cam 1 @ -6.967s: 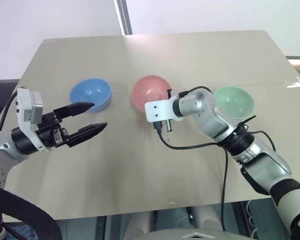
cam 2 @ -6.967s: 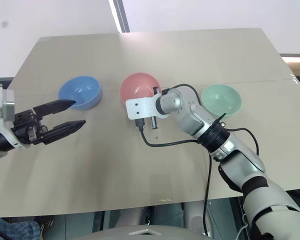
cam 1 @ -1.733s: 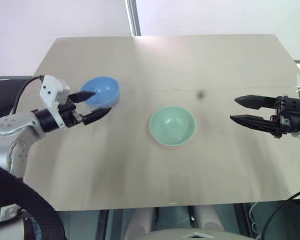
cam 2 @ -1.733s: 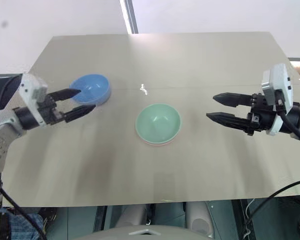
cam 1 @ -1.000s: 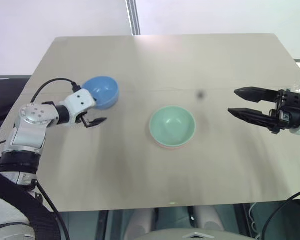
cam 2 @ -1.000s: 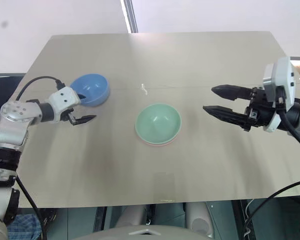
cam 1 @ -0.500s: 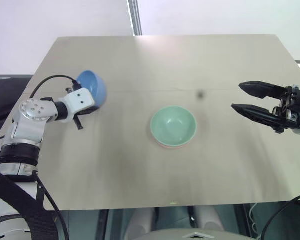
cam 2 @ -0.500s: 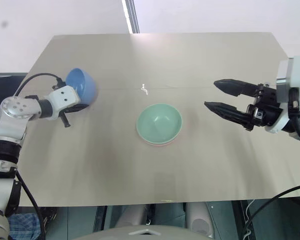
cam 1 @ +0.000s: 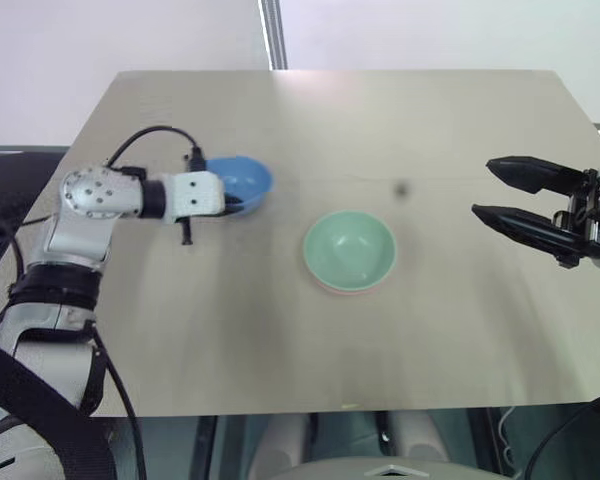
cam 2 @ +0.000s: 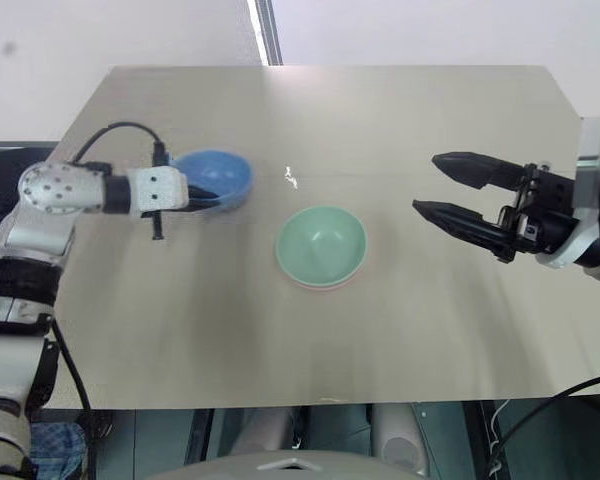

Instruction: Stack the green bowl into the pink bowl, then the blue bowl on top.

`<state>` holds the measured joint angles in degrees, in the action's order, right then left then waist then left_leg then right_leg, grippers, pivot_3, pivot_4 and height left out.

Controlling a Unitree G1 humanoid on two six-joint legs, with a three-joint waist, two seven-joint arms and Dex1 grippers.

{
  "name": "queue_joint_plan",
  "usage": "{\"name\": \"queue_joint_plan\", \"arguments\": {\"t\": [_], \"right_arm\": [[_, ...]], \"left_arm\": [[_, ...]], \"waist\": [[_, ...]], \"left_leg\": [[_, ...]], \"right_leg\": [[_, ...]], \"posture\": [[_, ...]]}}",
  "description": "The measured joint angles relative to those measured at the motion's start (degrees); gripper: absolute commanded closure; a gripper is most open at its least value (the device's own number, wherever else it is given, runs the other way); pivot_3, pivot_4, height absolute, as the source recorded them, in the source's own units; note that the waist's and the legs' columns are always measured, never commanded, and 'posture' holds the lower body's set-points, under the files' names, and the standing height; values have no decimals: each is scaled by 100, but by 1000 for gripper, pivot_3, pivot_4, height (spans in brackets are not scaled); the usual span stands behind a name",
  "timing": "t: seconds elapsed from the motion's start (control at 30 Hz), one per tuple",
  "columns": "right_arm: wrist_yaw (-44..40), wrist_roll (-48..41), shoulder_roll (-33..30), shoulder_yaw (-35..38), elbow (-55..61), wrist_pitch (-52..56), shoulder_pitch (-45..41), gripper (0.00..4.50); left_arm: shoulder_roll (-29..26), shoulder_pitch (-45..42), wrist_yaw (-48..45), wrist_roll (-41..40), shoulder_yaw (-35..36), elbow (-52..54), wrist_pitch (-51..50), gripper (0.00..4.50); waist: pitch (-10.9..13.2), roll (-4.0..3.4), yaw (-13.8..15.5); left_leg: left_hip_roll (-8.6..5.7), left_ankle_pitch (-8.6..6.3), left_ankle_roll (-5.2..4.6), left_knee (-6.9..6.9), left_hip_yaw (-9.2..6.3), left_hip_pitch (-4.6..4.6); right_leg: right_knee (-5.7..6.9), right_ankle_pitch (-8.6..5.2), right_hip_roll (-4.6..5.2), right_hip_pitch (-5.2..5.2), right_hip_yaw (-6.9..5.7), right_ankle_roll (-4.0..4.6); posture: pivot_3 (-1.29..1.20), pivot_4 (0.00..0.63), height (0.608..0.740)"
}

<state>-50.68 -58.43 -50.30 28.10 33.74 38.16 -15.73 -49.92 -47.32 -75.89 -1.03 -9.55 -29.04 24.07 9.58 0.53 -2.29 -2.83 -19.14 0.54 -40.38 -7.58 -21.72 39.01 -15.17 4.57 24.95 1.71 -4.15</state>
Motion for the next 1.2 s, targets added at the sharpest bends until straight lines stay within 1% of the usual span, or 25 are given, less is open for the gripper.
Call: {"name": "queue_joint_plan", "arguments": {"t": [0.17,0.33,0.53,0.63,0.67,0.8,0.83,0.87,0.93,1.03,1.07,1.1,1.2], "right_arm": [[-4,5,0,-11,-8,-102,3,1553],[-5,10,0,-12,-13,-149,37,1553],[3,13,0,-11,-9,-219,177,1553],[4,21,-1,-11,-12,-235,177,1553],[4,25,-1,-11,-12,-240,177,1553],[4,62,-1,-12,-65,-267,174,1553],[3,69,-1,-13,-84,-269,172,1553],[3,71,-1,-14,-92,-271,171,1553],[3,76,-1,-21,-104,-274,162,1553],[2,101,-2,-31,-113,-282,154,1553],[1,118,-2,-35,-116,-287,154,1553],[0,130,-5,-36,-119,-305,153,1553],[1,146,-8,-41,-120,-318,146,1553]], "left_arm": [[145,-706,-894,-400,-76,176,472,4101],[198,-846,-1298,-582,-164,188,648,4101],[180,-822,-1382,-571,-172,96,759,4101],[176,-781,-1375,-440,-200,50,793,4101],[175,-781,-1354,-375,-213,26,811,4316],[185,-783,-852,197,-243,-348,889,4316],[223,-794,-667,339,-244,-452,889,4117],[262,-816,-549,415,-244,-509,889,3791],[331,-851,-368,520,-244,-542,884,2906],[377,-856,-245,584,-248,-560,882,1748],[382,-855,-213,635,-257,-595,884,1041],[390,-855,-160,665,-275,-652,892,919],[389,-856,-143,696,-297,-715,1069,919]], "waist": [[0,0,-24],[0,0,-27],[0,0,-25],[0,0,-23],[0,0,-23],[0,0,-24],[0,0,-22],[0,0,-21],[0,0,-11],[0,0,-14],[0,0,-15],[0,0,-21],[0,0,-16]], "left_leg": [[-2,0,0,-4,-1,-1],[-2,0,0,-8,-4,-1],[-4,0,-1,-14,-10,0],[-4,0,-1,-16,-16,2],[-4,0,0,-18,-17,2],[-6,0,-1,-24,-20,2],[-7,0,-1,-27,-21,1],[-7,0,-1,-28,-23,0],[-8,0,-1,-33,-29,-4],[-8,0,0,-34,-31,-4],[-8,0,0,-34,-31,-4],[-8,0,0,-37,-31,-3],[-9,0,0,-41,-31,-3]], "right_leg": [[5,0,0,-1,-7,0],[7,0,-1,-5,-10,0],[6,0,-1,-13,-16,0],[6,0,-1,-17,-22,0],[6,0,-1,-18,-23,0],[7,0,-1,-22,-25,0],[8,0,-1,-22,-26,0],[8,0,-1,-22,-27,0],[8,0,0,-23,-33,-1],[9,0,0,-23,-34,-1],[10,0,0,-23,-34,0],[15,0,0,-23,-33,0],[19,0,0,-23,-33,0]], "posture": [[0,150,740],[0,150,740],[0,150,740],[0,150,740],[0,150,740],[0,150,740],[0,150,740],[0,150,740],[0,150,740],[0,150,740],[0,150,740],[0,150,740],[0,150,740]]}}
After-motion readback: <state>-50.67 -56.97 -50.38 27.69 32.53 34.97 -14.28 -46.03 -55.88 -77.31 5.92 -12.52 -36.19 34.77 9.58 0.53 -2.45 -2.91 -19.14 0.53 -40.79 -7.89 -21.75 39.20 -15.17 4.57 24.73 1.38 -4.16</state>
